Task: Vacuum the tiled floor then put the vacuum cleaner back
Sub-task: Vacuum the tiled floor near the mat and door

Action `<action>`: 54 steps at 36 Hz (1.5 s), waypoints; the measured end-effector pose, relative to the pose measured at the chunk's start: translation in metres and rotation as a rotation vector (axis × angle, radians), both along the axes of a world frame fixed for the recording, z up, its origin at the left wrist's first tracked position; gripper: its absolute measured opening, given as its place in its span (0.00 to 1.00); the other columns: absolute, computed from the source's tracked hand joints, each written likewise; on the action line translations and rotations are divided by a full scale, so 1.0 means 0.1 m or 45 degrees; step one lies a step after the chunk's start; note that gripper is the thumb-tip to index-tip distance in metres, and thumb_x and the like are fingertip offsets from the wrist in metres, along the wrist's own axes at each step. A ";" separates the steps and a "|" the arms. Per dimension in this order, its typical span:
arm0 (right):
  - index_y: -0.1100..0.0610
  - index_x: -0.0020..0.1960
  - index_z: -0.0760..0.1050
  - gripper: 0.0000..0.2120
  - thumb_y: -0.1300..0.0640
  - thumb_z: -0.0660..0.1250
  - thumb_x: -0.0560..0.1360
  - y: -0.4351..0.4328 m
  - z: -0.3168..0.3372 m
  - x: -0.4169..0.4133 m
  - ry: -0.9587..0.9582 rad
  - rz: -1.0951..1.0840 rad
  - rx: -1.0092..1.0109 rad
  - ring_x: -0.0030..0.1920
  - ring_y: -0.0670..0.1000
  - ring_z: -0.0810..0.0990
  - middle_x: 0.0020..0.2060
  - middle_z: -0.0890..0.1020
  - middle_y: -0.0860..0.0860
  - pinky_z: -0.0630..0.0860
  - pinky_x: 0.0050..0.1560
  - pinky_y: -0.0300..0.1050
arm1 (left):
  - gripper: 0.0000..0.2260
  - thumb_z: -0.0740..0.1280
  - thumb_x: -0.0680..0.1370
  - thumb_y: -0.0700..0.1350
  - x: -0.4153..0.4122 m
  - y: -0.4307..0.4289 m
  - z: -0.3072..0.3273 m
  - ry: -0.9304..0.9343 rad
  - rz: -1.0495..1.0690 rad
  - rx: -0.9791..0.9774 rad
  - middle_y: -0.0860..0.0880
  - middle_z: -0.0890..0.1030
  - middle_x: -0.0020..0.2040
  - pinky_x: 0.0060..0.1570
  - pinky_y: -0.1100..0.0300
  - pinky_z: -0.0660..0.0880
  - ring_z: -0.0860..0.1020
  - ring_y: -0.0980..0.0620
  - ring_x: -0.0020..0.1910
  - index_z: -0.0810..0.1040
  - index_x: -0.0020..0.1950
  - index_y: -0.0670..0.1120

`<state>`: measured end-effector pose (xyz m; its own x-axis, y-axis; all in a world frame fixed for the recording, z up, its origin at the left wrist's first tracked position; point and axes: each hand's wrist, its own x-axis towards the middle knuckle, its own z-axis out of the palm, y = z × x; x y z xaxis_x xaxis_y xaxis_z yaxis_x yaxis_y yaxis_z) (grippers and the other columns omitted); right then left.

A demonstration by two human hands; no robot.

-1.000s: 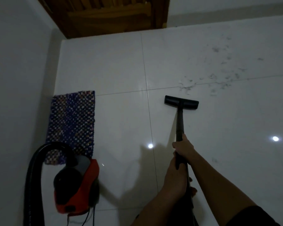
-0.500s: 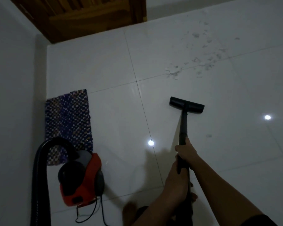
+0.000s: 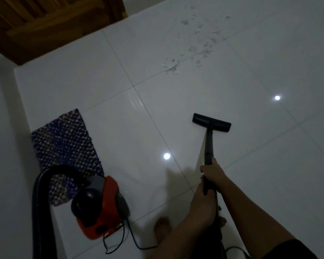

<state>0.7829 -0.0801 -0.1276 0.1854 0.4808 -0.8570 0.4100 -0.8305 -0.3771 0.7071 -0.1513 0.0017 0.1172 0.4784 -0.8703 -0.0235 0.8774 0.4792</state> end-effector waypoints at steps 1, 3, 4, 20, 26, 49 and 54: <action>0.56 0.75 0.57 0.30 0.65 0.61 0.75 -0.04 -0.01 0.00 0.004 -0.021 -0.004 0.34 0.54 0.75 0.53 0.75 0.64 0.74 0.31 0.45 | 0.19 0.50 0.83 0.44 0.00 -0.04 0.00 0.006 -0.031 0.015 0.54 0.73 0.40 0.20 0.76 0.68 0.73 0.61 0.32 0.61 0.75 0.51; 0.56 0.75 0.58 0.30 0.65 0.62 0.75 -0.11 -0.02 0.01 0.017 -0.055 -0.004 0.32 0.53 0.74 0.49 0.75 0.63 0.72 0.29 0.42 | 0.20 0.50 0.83 0.43 0.01 -0.10 0.00 0.023 -0.061 0.025 0.55 0.73 0.40 0.21 0.77 0.68 0.73 0.62 0.30 0.59 0.76 0.51; 0.56 0.74 0.59 0.30 0.65 0.62 0.74 -0.14 -0.02 0.01 0.016 -0.058 -0.001 0.31 0.52 0.74 0.49 0.75 0.62 0.72 0.28 0.42 | 0.20 0.51 0.83 0.43 0.01 -0.14 0.00 0.018 -0.057 0.018 0.54 0.74 0.40 0.21 0.76 0.69 0.74 0.61 0.30 0.59 0.76 0.52; 0.52 0.77 0.53 0.35 0.65 0.63 0.74 -0.34 0.02 -0.49 0.195 -0.041 0.018 0.31 0.54 0.75 0.49 0.73 0.63 0.74 0.30 0.46 | 0.19 0.51 0.83 0.46 -0.30 -0.42 0.06 0.131 0.085 0.020 0.50 0.79 0.51 0.33 0.65 0.76 0.80 0.55 0.38 0.61 0.75 0.53; 0.52 0.77 0.53 0.35 0.65 0.62 0.74 -0.20 -0.07 -0.74 0.252 0.084 -0.018 0.30 0.53 0.75 0.50 0.73 0.63 0.73 0.29 0.44 | 0.17 0.51 0.83 0.48 -0.44 -0.32 -0.01 0.137 0.233 0.001 0.48 0.76 0.38 0.31 0.58 0.74 0.74 0.52 0.30 0.64 0.73 0.54; 0.46 0.78 0.39 0.41 0.63 0.60 0.76 1.73 -0.25 -0.49 0.149 0.426 -0.059 0.37 0.57 0.77 0.61 0.73 0.67 0.79 0.52 0.55 | 0.19 0.52 0.83 0.53 -0.01 1.42 -0.43 -0.070 0.546 -0.107 0.41 0.73 0.52 0.24 0.63 0.76 0.75 0.49 0.39 0.61 0.73 0.54; 0.48 0.78 0.38 0.41 0.62 0.61 0.76 2.22 -0.32 -0.62 0.106 0.541 -0.049 0.53 0.63 0.78 0.61 0.74 0.66 0.76 0.59 0.59 | 0.20 0.52 0.82 0.51 -0.13 1.94 -0.54 -0.074 0.546 -0.092 0.42 0.73 0.55 0.21 0.63 0.74 0.76 0.49 0.37 0.58 0.75 0.56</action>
<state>0.7205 0.1423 -0.1593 -0.0928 0.4671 -0.8793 0.6880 -0.6084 -0.3958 0.6937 0.0430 -0.0523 -0.0290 0.4324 -0.9012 -0.4184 0.8136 0.4038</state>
